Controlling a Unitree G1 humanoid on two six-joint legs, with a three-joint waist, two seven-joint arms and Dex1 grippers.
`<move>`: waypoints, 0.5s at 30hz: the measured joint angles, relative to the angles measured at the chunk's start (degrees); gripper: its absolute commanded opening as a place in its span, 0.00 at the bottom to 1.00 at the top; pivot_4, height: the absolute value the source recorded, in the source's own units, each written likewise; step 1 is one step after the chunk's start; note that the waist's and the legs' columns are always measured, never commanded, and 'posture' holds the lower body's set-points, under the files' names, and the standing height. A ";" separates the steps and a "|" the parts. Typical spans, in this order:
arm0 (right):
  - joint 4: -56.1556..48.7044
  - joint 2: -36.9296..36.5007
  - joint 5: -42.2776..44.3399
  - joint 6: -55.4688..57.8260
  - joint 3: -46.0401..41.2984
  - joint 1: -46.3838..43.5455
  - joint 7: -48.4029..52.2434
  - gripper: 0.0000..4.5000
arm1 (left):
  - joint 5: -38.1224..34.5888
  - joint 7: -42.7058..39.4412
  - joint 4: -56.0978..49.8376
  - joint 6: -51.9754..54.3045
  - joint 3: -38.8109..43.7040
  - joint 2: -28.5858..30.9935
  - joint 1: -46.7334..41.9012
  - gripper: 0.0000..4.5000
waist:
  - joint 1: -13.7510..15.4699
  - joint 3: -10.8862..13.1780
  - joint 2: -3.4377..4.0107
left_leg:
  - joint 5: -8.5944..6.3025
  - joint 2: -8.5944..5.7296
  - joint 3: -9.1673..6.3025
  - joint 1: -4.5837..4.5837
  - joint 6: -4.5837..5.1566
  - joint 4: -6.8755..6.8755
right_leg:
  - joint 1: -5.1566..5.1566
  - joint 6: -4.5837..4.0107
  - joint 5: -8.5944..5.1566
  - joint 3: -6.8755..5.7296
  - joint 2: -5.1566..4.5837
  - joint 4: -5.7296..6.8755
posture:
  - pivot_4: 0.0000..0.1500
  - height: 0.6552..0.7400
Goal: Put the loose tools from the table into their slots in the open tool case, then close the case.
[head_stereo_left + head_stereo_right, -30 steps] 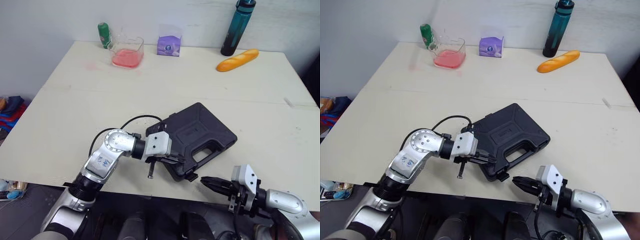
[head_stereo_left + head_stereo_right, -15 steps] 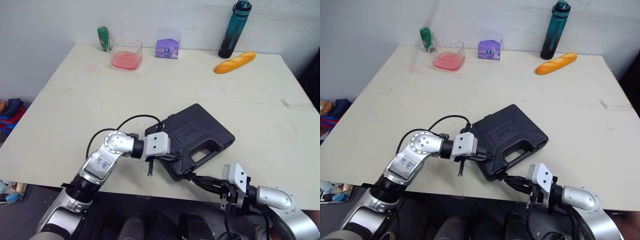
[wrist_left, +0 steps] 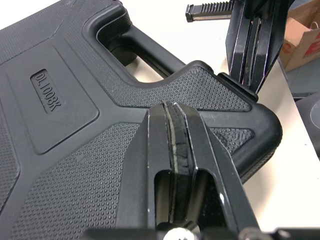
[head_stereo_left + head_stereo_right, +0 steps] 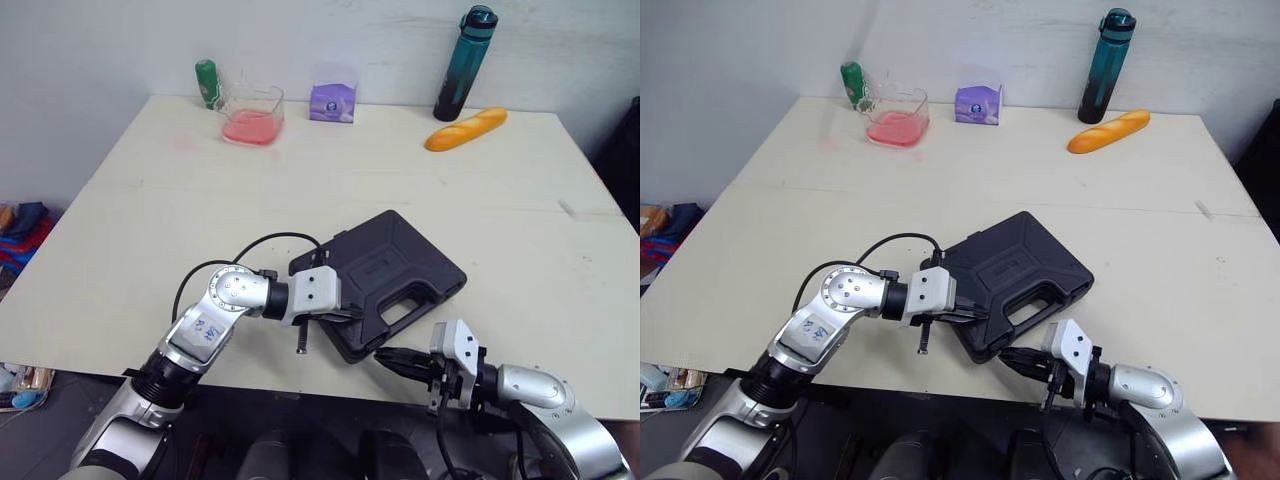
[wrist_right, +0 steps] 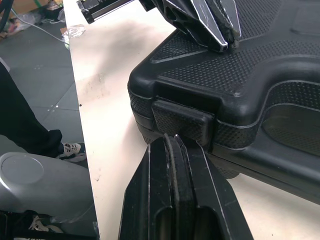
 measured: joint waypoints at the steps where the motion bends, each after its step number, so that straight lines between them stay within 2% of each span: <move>1: 0.00 0.01 0.01 0.21 0.13 -0.22 0.06 0.00 | 0.00 0.00 -0.15 0.00 -0.04 0.27 0.00 0.01 | -0.11 0.00 0.00 | -0.01 0.01 0.00 0.00 -0.01 -0.01 | 0.00 -0.01 0.00 0.00 0.00 0.00 | 1.00 1.00; 8: -0.01 0.05 0.42 2.42 0.68 -2.64 1.09 0.00 | 0.00 -0.31 -0.39 0.02 -0.21 1.91 -0.02 0.01 | -0.93 -0.04 -0.08 | 0.03 0.04 0.06 0.70 -0.19 -0.72 | 0.39 -0.15 -0.08 0.06 -0.01 -0.14 | 1.00 1.00; 15: -0.11 -1.21 1.41 2.71 0.09 -3.28 2.47 0.00 | -0.32 -0.20 -0.39 -0.85 0.42 1.66 0.58 0.01 | -0.89 -0.05 -0.06 | 0.18 0.09 0.03 0.67 -0.26 -0.88 | 0.30 -0.27 -0.14 0.02 0.06 -0.12 | 1.00 1.00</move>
